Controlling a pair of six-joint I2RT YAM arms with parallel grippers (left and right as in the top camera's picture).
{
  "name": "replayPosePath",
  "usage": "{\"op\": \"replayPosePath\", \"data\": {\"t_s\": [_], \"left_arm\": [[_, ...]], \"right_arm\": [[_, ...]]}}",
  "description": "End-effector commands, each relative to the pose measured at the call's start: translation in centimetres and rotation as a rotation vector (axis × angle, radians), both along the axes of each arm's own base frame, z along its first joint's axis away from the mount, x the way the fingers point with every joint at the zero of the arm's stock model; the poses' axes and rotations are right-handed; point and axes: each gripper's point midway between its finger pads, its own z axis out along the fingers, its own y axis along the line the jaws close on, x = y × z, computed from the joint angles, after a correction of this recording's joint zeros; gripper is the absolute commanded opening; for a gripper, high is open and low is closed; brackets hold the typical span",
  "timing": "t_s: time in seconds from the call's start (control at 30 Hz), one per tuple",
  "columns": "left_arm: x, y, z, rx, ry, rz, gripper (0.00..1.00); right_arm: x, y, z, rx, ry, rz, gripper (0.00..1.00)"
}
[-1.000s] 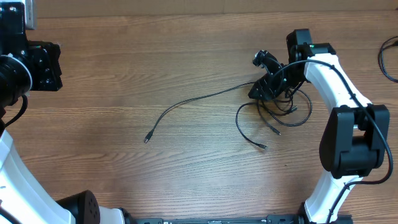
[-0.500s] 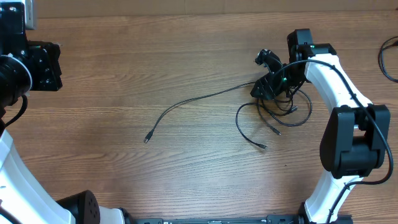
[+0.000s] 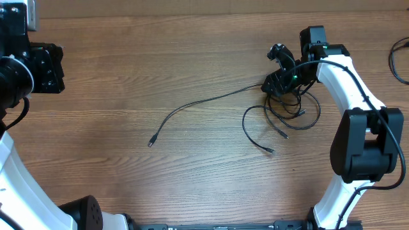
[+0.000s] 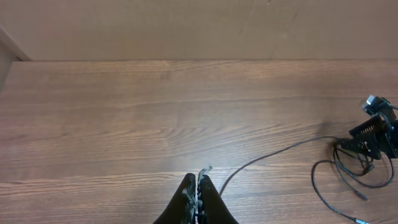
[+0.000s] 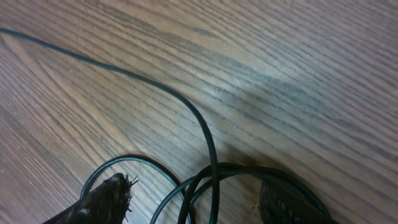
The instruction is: Untangle cables
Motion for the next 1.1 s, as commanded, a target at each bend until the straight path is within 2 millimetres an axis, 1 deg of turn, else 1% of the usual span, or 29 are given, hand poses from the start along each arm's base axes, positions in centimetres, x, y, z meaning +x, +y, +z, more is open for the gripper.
{"op": "replayPosePath", "data": {"t_s": [0.0,0.17,0.2,0.27,0.47,0.53,0.57,0.63,0.77,0.87,0.93,1.0,1.07], "left_arm": [[-0.5,-0.3,0.4,0.017,-0.015,-0.010,0.04],[-0.5,-0.3,0.4,0.017,-0.015,-0.009,0.04],[-0.5,-0.3,0.4,0.017,-0.015,-0.009,0.04],[-0.5,-0.3,0.4,0.017,-0.015,-0.009,0.04],[-0.5,-0.3,0.4,0.017,-0.015,-0.009,0.04],[-0.5,-0.3,0.4,0.017,-0.015,-0.009,0.04],[-0.5,-0.3,0.4,0.017,-0.015,-0.009,0.04],[-0.5,-0.3,0.4,0.017,-0.015,-0.009,0.04],[-0.5,-0.3,0.4,0.017,-0.014,-0.009,0.04],[-0.5,-0.3,0.4,0.017,-0.014,-0.009,0.04],[-0.5,-0.3,0.2,0.015,-0.009,-0.009,0.04],[-0.4,-0.2,-0.1,0.012,0.001,-0.009,0.04],[-0.2,-0.2,-0.7,0.006,0.024,-0.010,0.04]], "right_arm": [[-0.7,0.1,-1.0,0.010,0.030,-0.008,0.65],[-1.3,0.1,-2.3,0.014,0.052,-0.028,0.65],[-1.3,0.1,-2.4,0.014,0.051,-0.031,0.60],[-1.1,0.1,-2.4,0.014,0.045,-0.032,0.04],[-0.8,0.2,-1.7,0.027,0.057,-0.081,0.04],[-0.6,0.2,-0.8,0.029,0.060,-0.090,0.04],[-0.5,0.3,0.0,0.031,0.060,-0.094,0.04],[-0.3,0.7,2.2,0.040,0.044,-0.087,0.04],[0.7,2.1,9.5,0.066,-0.025,-0.115,0.04],[1.0,3.2,15.7,0.096,-0.085,-0.144,0.04],[0.8,3.9,19.5,0.125,-0.119,-0.173,0.04],[0.4,4.6,23.7,0.168,-0.172,-0.211,0.04],[0.4,5.2,28.4,0.235,-0.262,-0.251,0.04]]}}
